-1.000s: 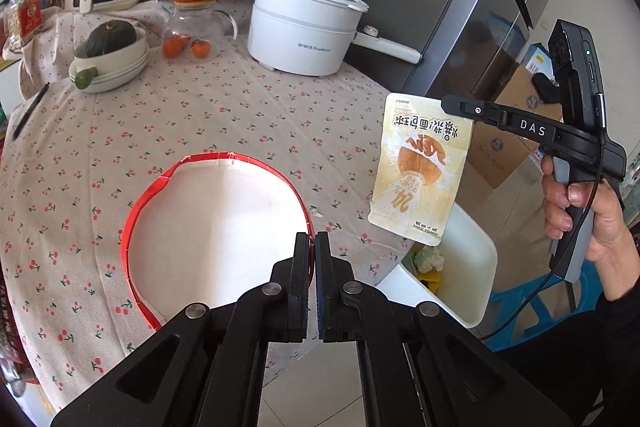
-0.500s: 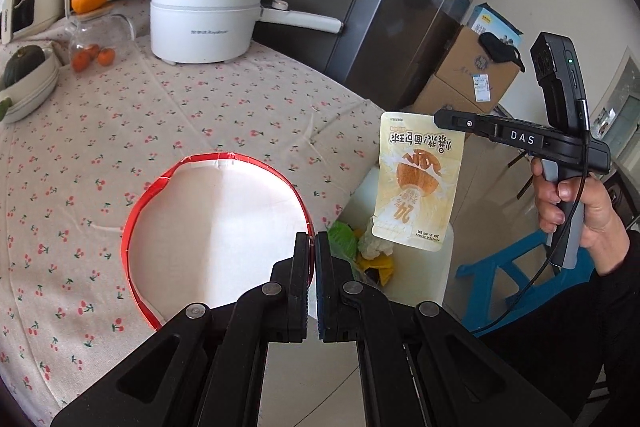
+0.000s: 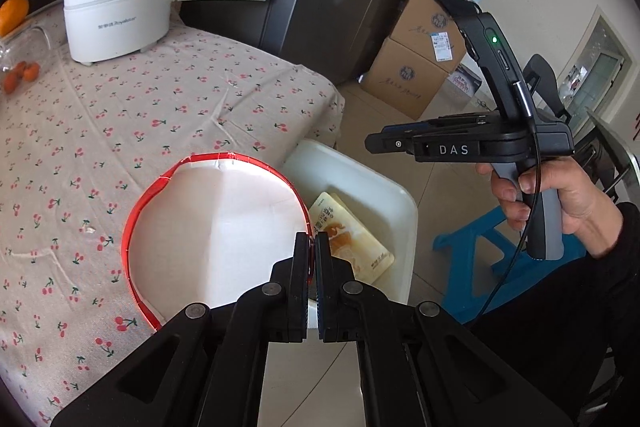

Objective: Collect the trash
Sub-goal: 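Release the bread pouch into the bin while the left gripper drops the lid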

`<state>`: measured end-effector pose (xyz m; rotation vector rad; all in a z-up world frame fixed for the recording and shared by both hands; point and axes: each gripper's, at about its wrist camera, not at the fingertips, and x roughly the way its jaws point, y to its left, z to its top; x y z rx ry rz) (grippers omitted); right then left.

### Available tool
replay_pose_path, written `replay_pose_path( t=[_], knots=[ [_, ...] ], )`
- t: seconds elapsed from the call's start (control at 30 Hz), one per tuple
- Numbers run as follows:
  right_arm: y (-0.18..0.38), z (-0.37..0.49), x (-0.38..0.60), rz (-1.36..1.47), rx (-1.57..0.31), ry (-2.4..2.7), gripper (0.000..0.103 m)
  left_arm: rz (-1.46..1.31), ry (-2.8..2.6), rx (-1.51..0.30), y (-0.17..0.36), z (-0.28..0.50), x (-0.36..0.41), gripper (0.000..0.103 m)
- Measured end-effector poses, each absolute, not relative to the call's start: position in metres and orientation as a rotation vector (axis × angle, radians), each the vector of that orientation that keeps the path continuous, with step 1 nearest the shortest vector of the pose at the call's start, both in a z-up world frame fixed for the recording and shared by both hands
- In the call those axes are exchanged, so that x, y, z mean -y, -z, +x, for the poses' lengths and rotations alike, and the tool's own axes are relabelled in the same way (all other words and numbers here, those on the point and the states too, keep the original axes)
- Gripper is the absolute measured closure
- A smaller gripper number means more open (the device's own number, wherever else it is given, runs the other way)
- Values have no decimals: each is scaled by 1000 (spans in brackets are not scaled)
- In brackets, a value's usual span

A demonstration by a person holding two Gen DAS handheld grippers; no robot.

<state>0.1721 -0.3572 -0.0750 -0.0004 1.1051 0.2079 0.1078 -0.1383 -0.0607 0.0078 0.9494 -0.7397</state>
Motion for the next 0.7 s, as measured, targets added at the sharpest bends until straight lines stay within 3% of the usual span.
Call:
replay_pose_path(
  t=[0.57,0.7],
  knots=[
    [67,157,408,26,-1082,-113,62,155,874,-1013,110,110,226,100],
    [69,152,417,19,-1088,-97,57,182,855,-1020,114,111,230,89]
  ],
)
